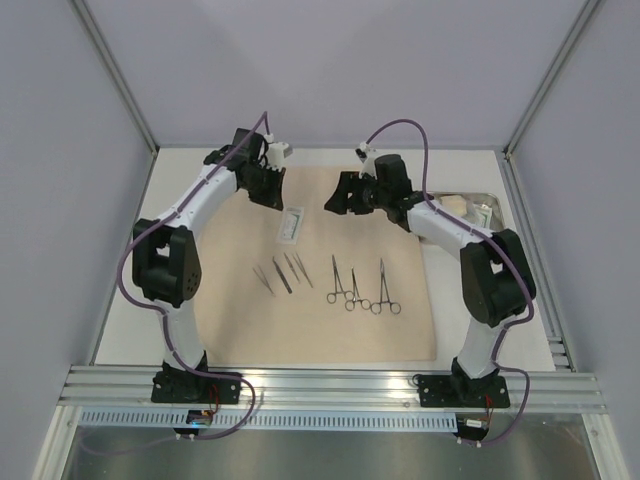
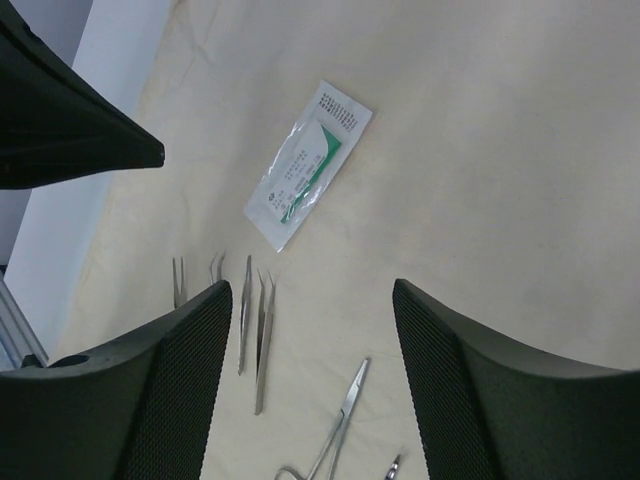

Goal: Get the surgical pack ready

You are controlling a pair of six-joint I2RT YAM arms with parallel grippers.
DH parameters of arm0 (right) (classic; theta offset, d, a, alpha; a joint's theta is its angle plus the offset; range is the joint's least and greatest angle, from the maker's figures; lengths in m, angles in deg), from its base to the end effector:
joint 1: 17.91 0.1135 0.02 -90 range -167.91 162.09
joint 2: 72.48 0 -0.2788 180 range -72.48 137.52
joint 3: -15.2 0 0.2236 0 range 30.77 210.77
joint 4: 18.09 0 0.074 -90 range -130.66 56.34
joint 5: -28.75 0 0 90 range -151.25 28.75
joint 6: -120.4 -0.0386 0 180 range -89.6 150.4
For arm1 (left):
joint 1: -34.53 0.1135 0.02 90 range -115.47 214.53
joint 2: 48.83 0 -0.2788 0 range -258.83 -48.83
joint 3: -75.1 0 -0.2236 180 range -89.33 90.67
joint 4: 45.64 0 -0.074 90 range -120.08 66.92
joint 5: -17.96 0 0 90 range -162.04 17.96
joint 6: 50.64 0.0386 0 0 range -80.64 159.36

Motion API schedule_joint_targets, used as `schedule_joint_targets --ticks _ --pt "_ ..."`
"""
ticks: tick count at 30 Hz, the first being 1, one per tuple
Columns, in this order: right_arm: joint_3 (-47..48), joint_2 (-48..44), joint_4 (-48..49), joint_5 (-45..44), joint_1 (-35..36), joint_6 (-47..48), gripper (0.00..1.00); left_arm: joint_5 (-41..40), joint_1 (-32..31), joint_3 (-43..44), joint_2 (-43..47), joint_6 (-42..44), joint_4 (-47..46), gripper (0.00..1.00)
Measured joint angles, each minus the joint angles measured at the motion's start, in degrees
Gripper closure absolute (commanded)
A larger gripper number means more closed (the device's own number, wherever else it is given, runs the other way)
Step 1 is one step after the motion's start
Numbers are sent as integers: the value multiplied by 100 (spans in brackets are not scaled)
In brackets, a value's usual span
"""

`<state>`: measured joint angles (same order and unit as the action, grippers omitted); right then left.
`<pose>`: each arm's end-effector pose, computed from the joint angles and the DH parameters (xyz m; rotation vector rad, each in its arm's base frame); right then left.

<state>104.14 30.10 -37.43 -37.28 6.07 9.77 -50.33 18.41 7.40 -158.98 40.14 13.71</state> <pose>0.3497 0.1727 0.2734 -0.3198 2.2046 0.8909 0.3793 -0.1245 0.2913 0.5200 2.5152 -0.5880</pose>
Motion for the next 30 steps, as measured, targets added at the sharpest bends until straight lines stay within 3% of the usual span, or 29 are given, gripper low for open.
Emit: schedule_joint_targets --ticks 4,6,15,22,30 --pt "297 466 94 -57 76 -435 37 -382 -31 586 -485 -20 354 75" --pt "321 595 107 -111 101 -623 39 -566 -37 992 -890 -70 407 73" --pt "1226 1838 81 -186 437 -1528 53 -1025 -31 1119 -1672 -243 549 78" --pt "1497 2662 129 -52 529 -2208 57 -1137 -28 1069 -1674 -286 573 80" --pt "1912 2968 164 15 557 -2465 60 -1150 -31 1067 -1825 -302 573 81"
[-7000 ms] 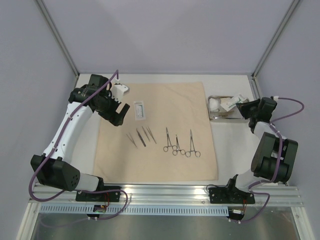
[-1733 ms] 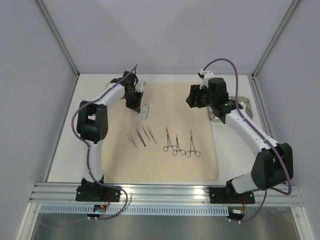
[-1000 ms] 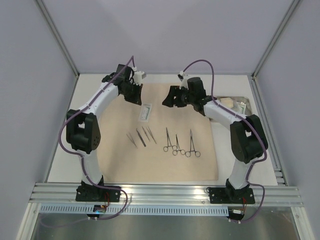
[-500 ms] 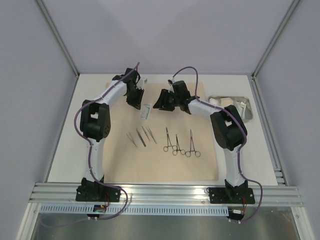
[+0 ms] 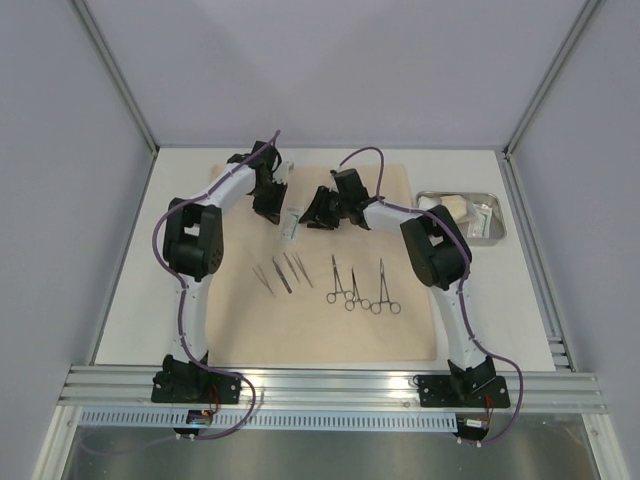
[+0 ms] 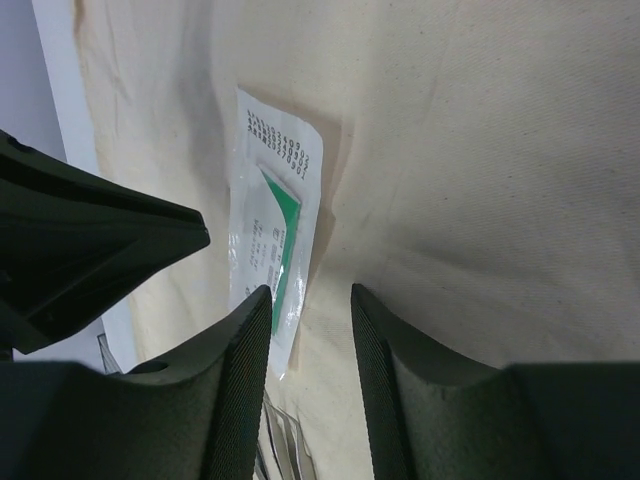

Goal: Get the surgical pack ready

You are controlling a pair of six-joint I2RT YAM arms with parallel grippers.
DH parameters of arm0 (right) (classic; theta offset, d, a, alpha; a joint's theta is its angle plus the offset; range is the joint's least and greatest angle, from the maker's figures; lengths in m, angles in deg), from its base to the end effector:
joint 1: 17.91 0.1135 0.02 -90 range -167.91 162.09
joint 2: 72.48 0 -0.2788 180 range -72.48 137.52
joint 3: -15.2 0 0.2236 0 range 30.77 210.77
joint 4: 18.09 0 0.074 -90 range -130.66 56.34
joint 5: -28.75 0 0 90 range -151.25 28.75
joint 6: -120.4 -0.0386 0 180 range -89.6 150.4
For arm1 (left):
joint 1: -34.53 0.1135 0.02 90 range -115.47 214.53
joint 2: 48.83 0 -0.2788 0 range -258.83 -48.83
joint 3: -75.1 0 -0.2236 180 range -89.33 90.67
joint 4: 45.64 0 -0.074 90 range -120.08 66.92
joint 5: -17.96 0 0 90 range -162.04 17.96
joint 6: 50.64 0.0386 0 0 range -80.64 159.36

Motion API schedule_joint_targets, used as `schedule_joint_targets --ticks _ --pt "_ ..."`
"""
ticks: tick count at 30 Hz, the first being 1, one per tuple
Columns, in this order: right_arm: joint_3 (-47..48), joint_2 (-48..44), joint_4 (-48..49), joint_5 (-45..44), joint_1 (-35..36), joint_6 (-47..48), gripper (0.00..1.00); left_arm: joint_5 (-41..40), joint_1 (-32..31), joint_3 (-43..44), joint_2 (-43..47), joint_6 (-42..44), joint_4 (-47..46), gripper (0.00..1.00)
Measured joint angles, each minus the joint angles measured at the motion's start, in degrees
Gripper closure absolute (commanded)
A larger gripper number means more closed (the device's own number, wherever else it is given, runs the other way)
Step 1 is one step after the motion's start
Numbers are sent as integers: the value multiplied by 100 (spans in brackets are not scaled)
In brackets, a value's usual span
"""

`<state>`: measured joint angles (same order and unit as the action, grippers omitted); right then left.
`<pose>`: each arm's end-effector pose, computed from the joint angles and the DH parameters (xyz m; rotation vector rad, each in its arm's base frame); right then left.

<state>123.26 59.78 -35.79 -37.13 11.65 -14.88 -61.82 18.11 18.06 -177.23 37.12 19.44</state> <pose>0.4208 0.2568 0.1552 0.1056 2.5047 1.1002 0.4327 -0.1347 0.2052 0.3906 2.7902 -0.3270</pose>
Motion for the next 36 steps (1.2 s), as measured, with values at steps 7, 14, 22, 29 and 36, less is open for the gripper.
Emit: schedule_joint_targets --ticks 7,14,22,29,36 --pt "256 243 111 90 35 -219 63 -2 2 0 -157 0 4 81" --pt "514 450 164 109 116 -376 72 2 2 0 -219 0 0 81" --pt "584 619 297 188 149 -590 100 22 2 0 -238 4 2 82" --pt "579 415 83 267 140 -157 100 267 7 -63 -26 136 264 71" --pt "671 -866 -1274 782 -210 1633 99 704 7 -313 1685 739 874 37"
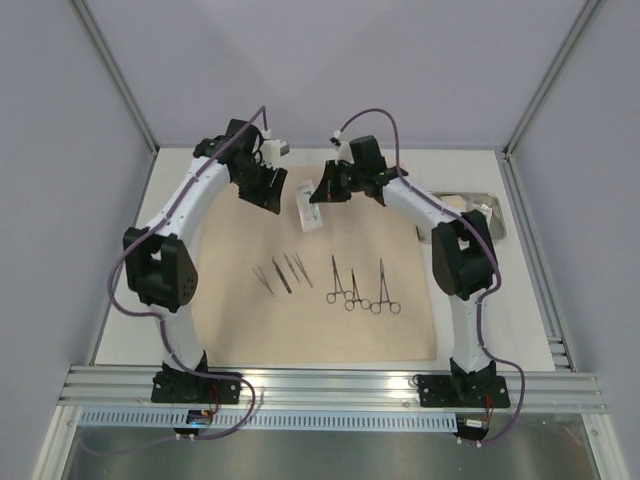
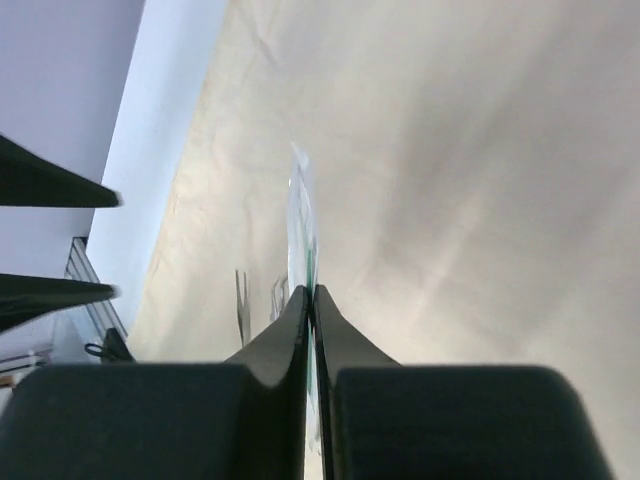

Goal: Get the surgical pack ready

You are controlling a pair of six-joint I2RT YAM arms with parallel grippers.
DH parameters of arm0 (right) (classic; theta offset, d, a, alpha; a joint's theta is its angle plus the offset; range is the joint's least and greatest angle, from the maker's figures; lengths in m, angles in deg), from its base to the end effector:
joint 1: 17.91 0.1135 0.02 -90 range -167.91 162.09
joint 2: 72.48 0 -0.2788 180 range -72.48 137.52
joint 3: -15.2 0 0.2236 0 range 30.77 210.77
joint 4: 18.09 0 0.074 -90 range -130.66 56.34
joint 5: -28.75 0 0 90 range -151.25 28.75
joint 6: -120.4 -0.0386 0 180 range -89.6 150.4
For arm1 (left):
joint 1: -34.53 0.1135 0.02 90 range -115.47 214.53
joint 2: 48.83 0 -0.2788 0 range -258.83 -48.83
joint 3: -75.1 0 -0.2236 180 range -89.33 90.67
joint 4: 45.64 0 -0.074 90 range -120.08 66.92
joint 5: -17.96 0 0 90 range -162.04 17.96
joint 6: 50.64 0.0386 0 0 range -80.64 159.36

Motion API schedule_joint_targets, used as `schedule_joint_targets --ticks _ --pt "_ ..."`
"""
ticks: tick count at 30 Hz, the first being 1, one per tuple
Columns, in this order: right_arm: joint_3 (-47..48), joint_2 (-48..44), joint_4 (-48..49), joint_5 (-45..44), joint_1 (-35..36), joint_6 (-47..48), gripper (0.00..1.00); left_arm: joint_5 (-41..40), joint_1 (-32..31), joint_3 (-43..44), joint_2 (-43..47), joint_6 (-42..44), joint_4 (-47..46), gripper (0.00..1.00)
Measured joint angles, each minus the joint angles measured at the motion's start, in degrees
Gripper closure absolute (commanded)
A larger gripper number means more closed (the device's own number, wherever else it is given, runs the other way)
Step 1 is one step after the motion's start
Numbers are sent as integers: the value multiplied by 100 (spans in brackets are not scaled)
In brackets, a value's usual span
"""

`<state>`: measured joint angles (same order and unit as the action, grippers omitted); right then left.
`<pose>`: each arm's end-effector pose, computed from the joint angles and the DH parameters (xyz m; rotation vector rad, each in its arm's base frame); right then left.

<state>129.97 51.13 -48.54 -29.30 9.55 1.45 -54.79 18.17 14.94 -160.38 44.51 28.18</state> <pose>0.4146 0.2385 0.2437 -0.2908 2.3752 1.1293 0.3706 -0.1207 0.3041 0.5932 2.6452 -0.4664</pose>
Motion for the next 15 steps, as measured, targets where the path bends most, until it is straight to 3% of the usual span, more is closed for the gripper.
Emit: schedule_joint_targets --ticks 2,8,12,15 --pt "101 -518 -553 116 -313 702 99 125 0 0 656 205 166 31" --pt "293 -1770 -2116 254 -2009 2334 99 251 2 -164 2044 723 684 25" --pt "317 -1976 -3119 -575 -3130 3134 100 210 13 -645 2385 872 870 25" --pt "317 -1897 -3770 -1335 -3418 3556 100 170 33 -984 2446 894 903 24"
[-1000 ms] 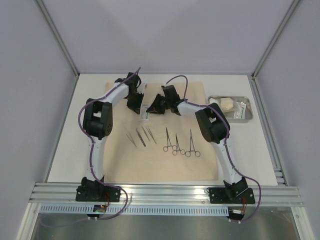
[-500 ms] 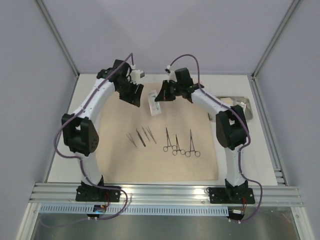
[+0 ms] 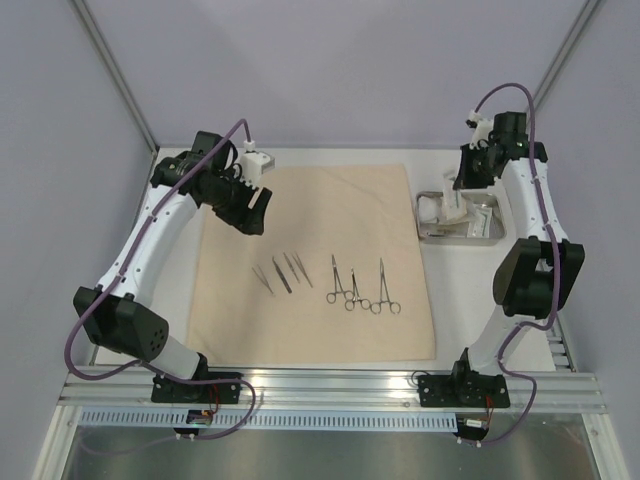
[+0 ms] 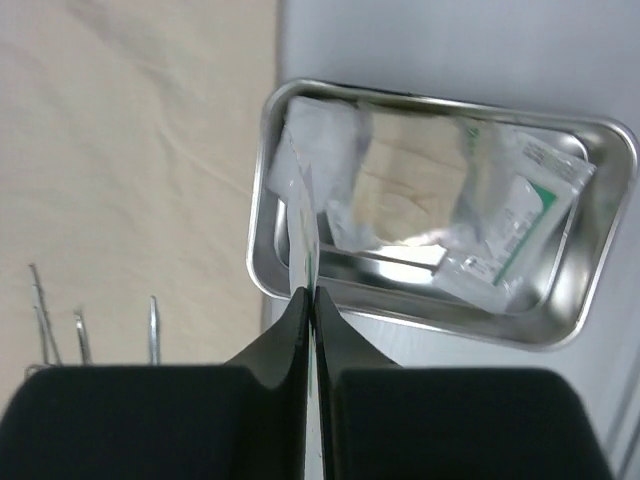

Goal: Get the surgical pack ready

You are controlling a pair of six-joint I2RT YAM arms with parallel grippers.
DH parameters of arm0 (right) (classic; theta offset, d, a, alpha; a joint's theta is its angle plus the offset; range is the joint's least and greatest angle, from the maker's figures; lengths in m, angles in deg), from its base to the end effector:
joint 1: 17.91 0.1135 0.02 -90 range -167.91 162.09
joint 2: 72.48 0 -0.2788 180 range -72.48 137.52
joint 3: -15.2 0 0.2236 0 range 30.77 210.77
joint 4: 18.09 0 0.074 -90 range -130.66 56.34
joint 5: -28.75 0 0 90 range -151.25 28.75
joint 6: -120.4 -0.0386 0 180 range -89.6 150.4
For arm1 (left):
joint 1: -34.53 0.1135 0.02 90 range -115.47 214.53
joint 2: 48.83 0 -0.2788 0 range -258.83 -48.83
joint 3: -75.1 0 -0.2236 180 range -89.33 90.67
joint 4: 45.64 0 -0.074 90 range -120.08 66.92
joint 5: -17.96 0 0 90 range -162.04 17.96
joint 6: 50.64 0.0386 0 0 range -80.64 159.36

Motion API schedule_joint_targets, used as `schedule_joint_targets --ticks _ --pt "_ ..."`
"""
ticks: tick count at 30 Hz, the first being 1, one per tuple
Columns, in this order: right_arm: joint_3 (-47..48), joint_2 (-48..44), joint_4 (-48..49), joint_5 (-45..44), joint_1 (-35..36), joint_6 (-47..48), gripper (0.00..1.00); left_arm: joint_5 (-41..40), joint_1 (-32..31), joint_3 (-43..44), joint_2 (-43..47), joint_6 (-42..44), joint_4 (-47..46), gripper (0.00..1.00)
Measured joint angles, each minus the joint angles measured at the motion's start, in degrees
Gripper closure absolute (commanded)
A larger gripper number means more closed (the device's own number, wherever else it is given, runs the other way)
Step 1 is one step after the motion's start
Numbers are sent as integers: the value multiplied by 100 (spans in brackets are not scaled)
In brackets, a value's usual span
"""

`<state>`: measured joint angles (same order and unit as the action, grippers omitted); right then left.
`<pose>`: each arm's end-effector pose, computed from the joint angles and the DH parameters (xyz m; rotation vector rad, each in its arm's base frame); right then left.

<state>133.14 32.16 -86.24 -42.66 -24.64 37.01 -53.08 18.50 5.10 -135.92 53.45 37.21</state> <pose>0.3706 -0.0313 0.3443 -0.1260 2.4804 0.3119 0.2533 -0.0858 0.3833 0.7850 2.4704 -0.4441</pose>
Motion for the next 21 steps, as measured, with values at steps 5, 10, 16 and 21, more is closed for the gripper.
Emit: schedule_joint_targets --ticks 5,10,16,21 --pt "-22 131 -400 -992 -352 337 99 0 7 -280 33 0 31 24" --pt "120 498 -404 -1346 -850 468 100 -31 7 -299 35 0 24 24" --pt "236 1132 -323 -1506 -1008 487 100 -155 7 -302 35 0 22 24" --pt "358 1412 -289 -1539 -1036 509 99 -192 7 -302 28 -2 20 24"
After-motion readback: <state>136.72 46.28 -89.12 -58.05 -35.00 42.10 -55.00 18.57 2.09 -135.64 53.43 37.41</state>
